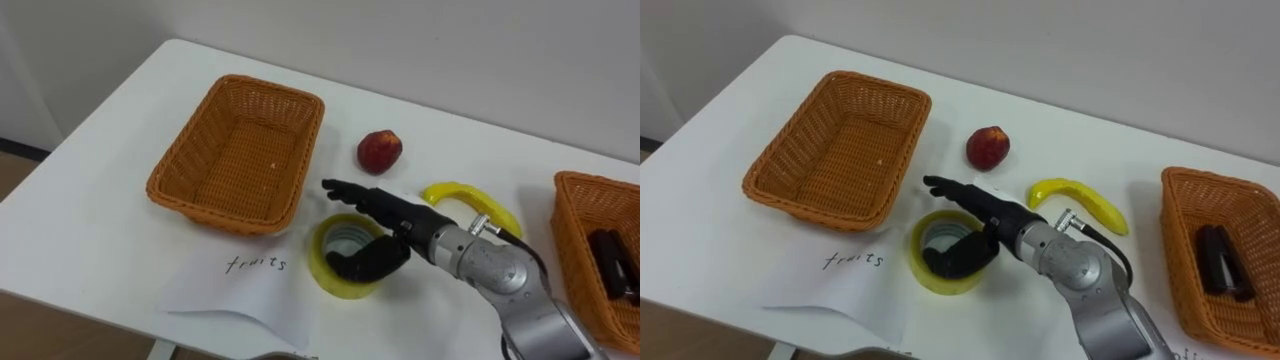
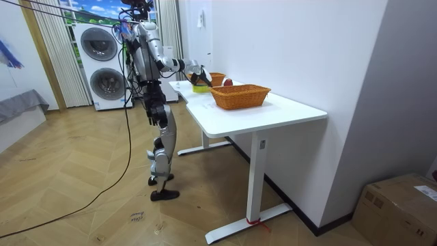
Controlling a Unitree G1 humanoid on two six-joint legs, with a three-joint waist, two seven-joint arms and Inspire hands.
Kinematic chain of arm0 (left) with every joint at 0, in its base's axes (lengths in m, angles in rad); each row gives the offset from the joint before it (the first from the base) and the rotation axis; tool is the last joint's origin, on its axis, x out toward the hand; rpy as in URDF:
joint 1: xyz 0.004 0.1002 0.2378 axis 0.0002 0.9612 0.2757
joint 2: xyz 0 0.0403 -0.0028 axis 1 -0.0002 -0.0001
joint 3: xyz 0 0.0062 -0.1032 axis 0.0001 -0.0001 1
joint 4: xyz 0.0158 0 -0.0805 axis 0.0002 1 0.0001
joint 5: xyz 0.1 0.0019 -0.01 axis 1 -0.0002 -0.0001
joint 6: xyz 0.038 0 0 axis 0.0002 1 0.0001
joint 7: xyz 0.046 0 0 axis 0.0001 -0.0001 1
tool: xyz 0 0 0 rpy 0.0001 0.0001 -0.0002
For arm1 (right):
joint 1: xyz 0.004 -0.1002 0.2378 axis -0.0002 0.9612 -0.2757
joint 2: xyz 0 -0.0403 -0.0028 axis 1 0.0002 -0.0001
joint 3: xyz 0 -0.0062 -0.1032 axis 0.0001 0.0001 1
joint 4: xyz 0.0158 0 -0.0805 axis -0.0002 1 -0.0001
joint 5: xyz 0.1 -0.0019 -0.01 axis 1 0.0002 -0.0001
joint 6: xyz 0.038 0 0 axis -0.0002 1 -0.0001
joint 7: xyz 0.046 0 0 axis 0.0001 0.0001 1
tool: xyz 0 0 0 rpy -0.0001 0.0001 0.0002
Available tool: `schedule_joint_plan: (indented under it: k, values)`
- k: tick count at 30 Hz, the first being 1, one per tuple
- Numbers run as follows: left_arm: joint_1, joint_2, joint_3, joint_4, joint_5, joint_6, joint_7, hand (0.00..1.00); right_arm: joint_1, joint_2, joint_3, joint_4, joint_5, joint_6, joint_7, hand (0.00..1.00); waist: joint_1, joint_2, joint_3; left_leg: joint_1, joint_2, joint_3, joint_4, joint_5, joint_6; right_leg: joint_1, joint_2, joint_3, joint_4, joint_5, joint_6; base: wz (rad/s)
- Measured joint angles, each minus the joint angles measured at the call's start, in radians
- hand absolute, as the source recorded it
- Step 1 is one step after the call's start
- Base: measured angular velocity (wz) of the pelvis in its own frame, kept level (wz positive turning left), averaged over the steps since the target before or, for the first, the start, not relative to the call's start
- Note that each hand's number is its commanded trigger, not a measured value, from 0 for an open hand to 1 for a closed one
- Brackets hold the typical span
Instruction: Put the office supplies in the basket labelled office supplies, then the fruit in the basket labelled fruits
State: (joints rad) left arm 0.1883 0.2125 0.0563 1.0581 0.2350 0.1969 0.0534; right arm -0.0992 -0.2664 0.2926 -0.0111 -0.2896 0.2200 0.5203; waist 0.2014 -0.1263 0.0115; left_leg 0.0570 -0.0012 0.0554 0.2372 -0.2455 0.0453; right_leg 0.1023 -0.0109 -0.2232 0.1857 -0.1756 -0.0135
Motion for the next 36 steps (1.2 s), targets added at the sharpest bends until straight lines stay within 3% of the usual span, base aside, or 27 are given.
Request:
schedule_joint_plan:
  k: [8,9,10,11,21,36]
  values:
    - [-0.001,0.002,0.02,-0.001,0.0,-0.002,-0.008,0.0,-0.002,-0.001,-0.002,-0.002,-0.044,0.0,0.036,0.0,0.006,-0.006,-0.0043,0.002,0.0,0.002,-0.001,0.0,0.0,0.0,0.0,0.001,0.0,0.0,0.0,0.0]
    - [-0.001,0.002,0.02,-0.001,0.0,-0.002,-0.008,0.0,-0.002,-0.001,-0.002,-0.002,-0.052,0.0,0.039,0.58,0.006,-0.006,-0.0043,0.003,0.0,0.002,-0.001,0.0,0.0,0.001,0.0,0.0,0.0,0.0,0.0,0.0]
    - [-0.001,0.002,0.021,-0.001,0.0,-0.002,-0.007,0.0,-0.002,-0.001,-0.002,-0.003,-0.063,-0.001,0.043,0.86,0.007,-0.006,-0.0043,0.004,0.0,0.002,-0.001,0.0,0.0,0.001,0.0,0.0,0.0,0.0,0.0,0.0]
    - [0.0,0.002,0.021,-0.002,0.0,-0.003,-0.006,0.0,-0.003,-0.001,-0.003,-0.003,-0.067,-0.001,0.05,1.0,0.007,-0.006,-0.0043,0.004,0.0,0.002,-0.001,0.0,0.0,0.002,0.0,-0.001,0.0,0.0,0.0,0.0]
    - [0.003,0.005,0.043,-0.006,0.002,-0.003,-0.007,0.0,-0.007,-0.005,-0.039,0.01,-0.11,0.001,0.083,1.0,0.027,-0.013,-0.0096,0.007,0.001,0.007,-0.003,0.0,0.0,0.0,-0.001,-0.003,0.0,0.0,0.0,0.0]
    - [0.002,0.01,0.051,-0.009,0.009,-0.007,-0.026,0.0,-0.009,-0.011,-0.041,0.031,-0.189,0.007,0.094,1.0,0.027,-0.013,-0.0091,0.007,0.0,0.009,-0.001,0.0,0.0,0.002,-0.004,-0.004,0.001,0.0,0.0,0.0]
